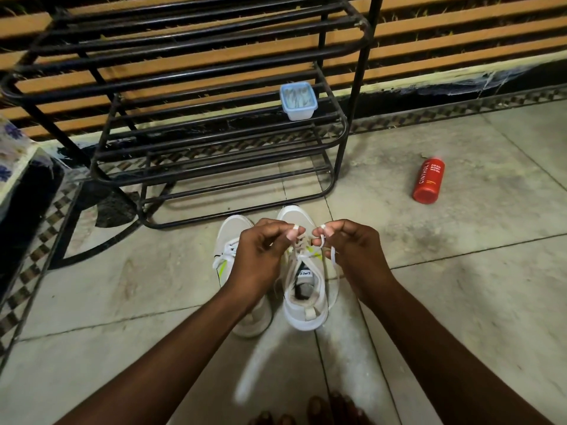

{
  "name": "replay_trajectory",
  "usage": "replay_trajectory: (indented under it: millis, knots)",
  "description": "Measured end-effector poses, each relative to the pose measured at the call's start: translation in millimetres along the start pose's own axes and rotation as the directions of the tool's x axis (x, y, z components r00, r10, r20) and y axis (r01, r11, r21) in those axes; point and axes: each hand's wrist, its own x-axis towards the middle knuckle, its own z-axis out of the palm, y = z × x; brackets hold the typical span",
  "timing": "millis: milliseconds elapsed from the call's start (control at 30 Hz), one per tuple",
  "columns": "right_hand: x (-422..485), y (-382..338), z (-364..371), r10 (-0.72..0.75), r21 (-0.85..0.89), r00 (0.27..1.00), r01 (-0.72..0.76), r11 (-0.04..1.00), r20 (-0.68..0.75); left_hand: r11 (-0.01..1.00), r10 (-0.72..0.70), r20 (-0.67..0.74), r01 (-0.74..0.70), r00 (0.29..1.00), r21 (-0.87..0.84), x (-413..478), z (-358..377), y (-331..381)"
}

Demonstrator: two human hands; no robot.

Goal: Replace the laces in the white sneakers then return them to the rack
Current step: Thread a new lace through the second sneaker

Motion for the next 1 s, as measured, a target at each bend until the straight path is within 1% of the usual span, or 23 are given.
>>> replay_trajectory:
  millis: [133,333,400,467,567,767,833,900,1000]
  knots:
    - [9.0,3.5,8.9,-0.139,-0.249,0.990,0.138,0.959,0.012,0.993,0.084,0.047,-0.087,0.995,0.075,3.4,0.5,-7.5]
    - [14.2,0.3,16.9,-0.239,-0.441,0.967,0.255,0.861,0.092,0.964,0.212,0.131,-0.229,0.968,0.133,4.0,-1.5,-7.9]
    - [15.2,-2.2,15.7,-0.262,-0.473,0.959,0.281,0.835,0.108,0.948,0.255,0.109,-0.271,0.961,0.166,2.9,-0.4,-6.0]
    - [14.6,-4.5,12.9,-0.282,-0.480,0.950,0.310,0.820,0.133,0.948,0.252,0.067,-0.260,0.966,0.186,0.9,1.2,-3.6]
    - [11.1,-6.3,9.3,-0.287,-0.496,0.936,0.351,0.795,0.202,0.943,0.243,0.044,-0.247,0.969,0.224,-0.2,1.2,-2.6]
    - [2.1,-8.4,8.7,-0.351,-0.587,0.881,0.473,0.657,0.317,0.905,0.287,-0.002,-0.270,0.958,0.330,-2.0,0.0,-5.5]
    - [-0.5,-9.7,8.8,-0.345,-0.576,0.877,0.479,0.663,0.334,0.897,0.296,0.001,-0.279,0.955,0.343,-2.8,-0.2,-5.2]
    - [-0.8,-10.7,10.0,-0.329,-0.574,0.891,0.454,0.682,0.314,0.893,0.308,-0.003,-0.287,0.952,0.347,-1.6,-0.8,-4.3]
    - [0.8,-10.1,13.6,-0.328,-0.609,0.899,0.438,0.661,0.291,0.893,0.315,-0.009,-0.293,0.949,0.342,-0.2,-0.2,-2.2]
